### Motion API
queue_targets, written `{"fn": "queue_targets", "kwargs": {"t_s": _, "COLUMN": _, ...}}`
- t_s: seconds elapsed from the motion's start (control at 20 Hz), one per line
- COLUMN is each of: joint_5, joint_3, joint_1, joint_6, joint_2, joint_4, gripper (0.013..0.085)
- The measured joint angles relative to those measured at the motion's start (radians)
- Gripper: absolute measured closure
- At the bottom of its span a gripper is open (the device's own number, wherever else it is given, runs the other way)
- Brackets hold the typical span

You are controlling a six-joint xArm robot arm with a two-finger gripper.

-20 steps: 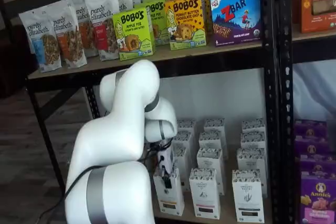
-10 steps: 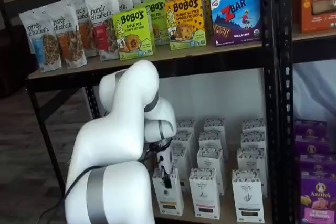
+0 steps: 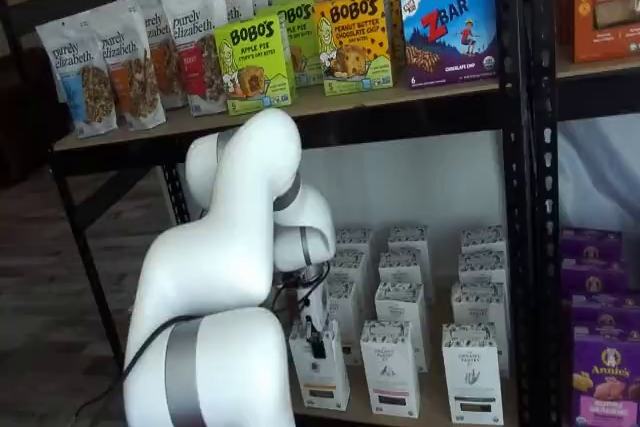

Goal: Pick up the white box with a yellow strip in the middle, on the bottom shelf, the fourth box from the left

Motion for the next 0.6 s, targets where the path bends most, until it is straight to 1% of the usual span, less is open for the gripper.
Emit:
{"fn": "queue_targets", "kwargs": {"t_s": 0.35, "joint_5": -0.026, "joint_3": 0.086, "joint_1": 0.007, "joint_6": 0.019, "joint_2": -0.054, "joint_4": -0.013, "gripper": 0.0450}}
{"fn": "queue_targets", "kwargs": {"t_s": 0.6, "joint_5": -0.078, "joint_3": 0.199, "joint_1": 0.017, "joint_6": 0.022, "joint_2": -0.124, "joint_4": -0.005, "gripper": 0.0450}}
